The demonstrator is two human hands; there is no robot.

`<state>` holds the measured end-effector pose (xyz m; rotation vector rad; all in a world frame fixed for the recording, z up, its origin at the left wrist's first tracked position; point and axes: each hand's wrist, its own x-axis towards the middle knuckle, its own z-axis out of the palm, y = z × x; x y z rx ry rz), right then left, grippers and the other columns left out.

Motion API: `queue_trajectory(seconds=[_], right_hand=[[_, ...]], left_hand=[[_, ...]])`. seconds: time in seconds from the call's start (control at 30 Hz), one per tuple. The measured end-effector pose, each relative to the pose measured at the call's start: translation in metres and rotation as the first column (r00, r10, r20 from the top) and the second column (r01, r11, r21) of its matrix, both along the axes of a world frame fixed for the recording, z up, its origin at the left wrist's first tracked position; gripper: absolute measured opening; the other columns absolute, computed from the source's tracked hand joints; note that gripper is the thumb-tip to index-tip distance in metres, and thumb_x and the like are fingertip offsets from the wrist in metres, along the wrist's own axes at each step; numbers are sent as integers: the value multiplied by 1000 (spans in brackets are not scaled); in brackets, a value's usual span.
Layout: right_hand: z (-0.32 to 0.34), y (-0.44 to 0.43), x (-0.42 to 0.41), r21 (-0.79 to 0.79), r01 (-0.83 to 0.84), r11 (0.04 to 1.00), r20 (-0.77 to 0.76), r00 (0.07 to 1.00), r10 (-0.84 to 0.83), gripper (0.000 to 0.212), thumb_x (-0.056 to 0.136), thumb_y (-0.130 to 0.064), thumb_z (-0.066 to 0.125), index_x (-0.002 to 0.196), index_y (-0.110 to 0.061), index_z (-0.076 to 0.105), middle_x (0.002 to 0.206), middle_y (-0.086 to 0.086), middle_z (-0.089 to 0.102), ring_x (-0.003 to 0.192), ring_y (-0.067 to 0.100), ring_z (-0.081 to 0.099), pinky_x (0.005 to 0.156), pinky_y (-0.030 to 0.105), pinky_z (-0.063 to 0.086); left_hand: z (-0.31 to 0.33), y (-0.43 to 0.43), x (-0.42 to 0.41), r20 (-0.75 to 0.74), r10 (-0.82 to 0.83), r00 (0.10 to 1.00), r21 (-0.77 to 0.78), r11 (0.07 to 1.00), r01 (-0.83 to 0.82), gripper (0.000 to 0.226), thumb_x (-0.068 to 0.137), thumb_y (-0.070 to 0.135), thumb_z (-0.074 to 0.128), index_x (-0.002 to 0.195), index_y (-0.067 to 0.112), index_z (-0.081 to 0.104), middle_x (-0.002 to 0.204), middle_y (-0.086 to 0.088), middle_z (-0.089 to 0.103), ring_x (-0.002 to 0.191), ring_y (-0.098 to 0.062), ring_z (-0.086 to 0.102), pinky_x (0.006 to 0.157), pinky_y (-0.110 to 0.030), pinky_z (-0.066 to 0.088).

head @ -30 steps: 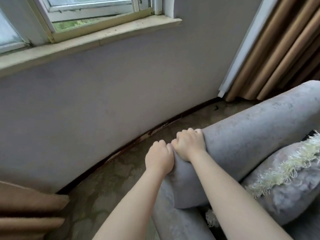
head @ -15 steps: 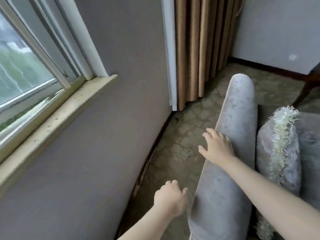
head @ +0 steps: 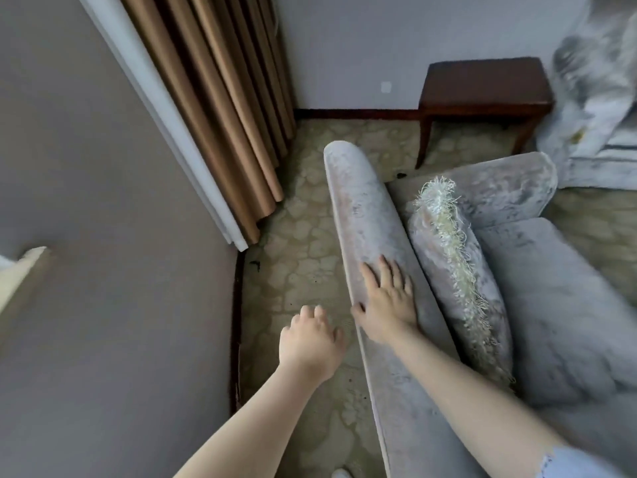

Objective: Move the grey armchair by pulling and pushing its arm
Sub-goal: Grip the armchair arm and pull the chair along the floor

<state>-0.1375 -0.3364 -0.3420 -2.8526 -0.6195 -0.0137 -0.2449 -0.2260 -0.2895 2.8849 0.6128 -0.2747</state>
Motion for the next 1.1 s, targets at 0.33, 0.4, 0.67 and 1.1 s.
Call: queue_trajectory(seconds=[0.33,0.4,0.67,1.1], right_hand=[[9,0,2,113,17,993,-56,998,-10,74,76,-46,45,146,-26,29,156,1,18,145,21,9,117,45,5],[10,-2,2,113,24,993,-56,998,-18,76,78,-45,45,147,-22,25,156,0,19,145,19,9,117,43,0],[26,29,41,125,323,938,-92,945,-313,58,82,-40,42,136,-21,38,131,1,41,115,23,41,97,34,32],[39,137,225,54,714,698,-326,673,-664,46,96,-35,32,133,-9,39,135,17,41,121,35,41,101,40,31]], left_hand=[[9,36,142,33,-453,891,212,874,437,63,94,50,29,146,18,13,139,-6,33,123,-25,40,93,-37,38],[11,32,167,11,-503,864,212,846,490,65,94,50,29,148,19,9,148,-8,22,128,-26,35,95,-39,37],[-9,64,244,-70,-724,686,194,665,722,68,94,60,14,149,30,-11,157,-2,-19,145,-25,-5,115,-48,13],[-12,185,412,-124,-887,444,194,417,888,74,94,60,23,150,23,-7,158,-6,-14,144,-28,-2,115,-47,7]])
